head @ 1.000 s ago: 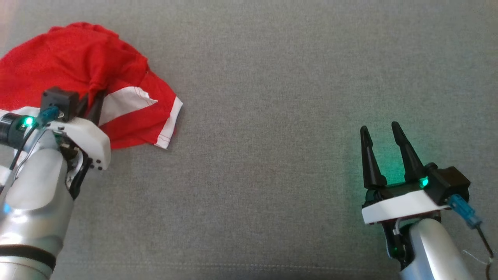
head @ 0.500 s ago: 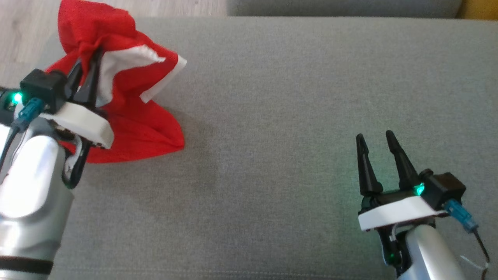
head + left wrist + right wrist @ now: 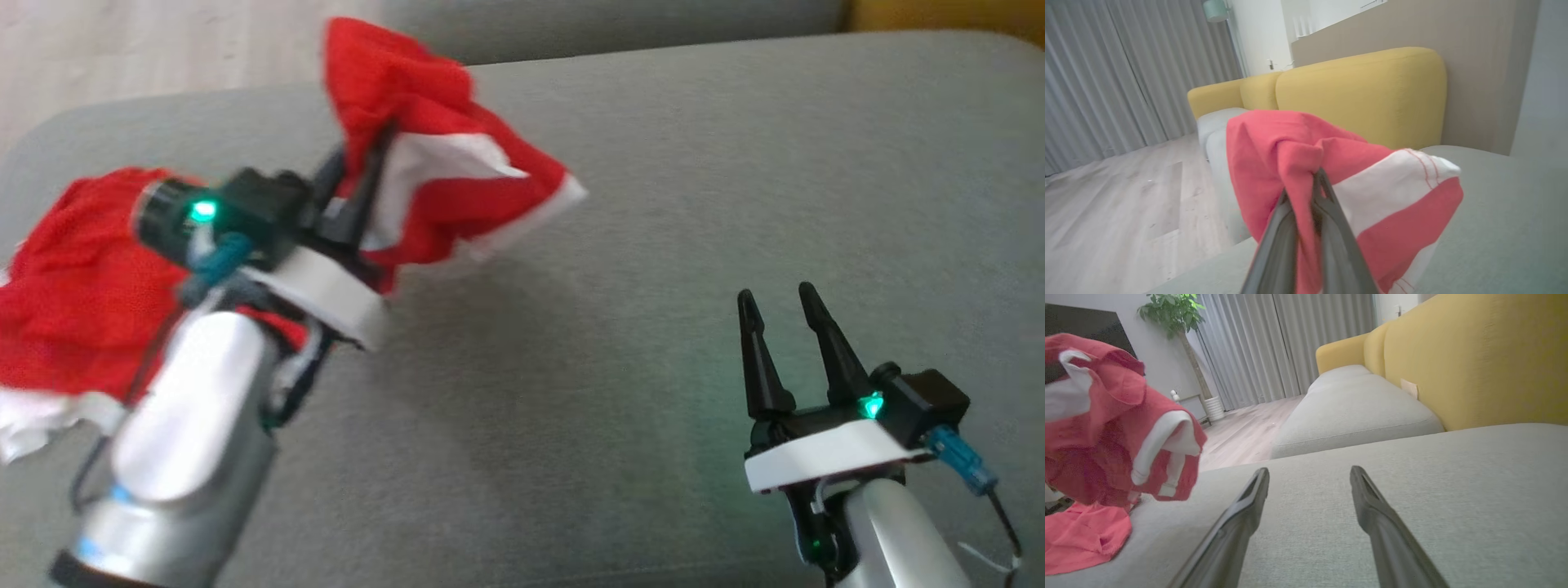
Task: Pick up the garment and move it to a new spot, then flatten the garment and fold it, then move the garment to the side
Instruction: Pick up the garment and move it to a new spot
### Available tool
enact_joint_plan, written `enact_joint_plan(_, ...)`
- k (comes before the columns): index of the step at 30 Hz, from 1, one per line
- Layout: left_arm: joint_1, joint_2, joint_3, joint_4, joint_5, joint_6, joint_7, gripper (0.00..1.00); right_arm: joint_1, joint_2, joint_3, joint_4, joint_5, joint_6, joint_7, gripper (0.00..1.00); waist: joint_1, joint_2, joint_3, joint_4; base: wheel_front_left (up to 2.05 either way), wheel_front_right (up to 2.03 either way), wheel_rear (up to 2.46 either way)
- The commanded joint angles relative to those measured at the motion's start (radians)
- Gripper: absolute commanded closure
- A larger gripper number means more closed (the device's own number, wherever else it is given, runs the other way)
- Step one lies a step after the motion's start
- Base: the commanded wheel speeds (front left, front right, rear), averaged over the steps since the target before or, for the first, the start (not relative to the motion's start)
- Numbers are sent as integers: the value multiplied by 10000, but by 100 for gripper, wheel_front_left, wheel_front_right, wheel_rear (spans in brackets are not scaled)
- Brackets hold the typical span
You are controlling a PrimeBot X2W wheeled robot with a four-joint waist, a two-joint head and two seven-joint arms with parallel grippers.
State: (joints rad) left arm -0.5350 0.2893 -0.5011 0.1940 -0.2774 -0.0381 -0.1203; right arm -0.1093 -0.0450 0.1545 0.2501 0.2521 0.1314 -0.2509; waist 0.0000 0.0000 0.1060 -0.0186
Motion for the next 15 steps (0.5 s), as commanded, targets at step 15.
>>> enact_joint_plan(15,-1064,-1699,-826,1562,263,521,-302,100,-722,-52,637,-828,621,-7,-108,0,0,0,1050,-3346,0,0,0)
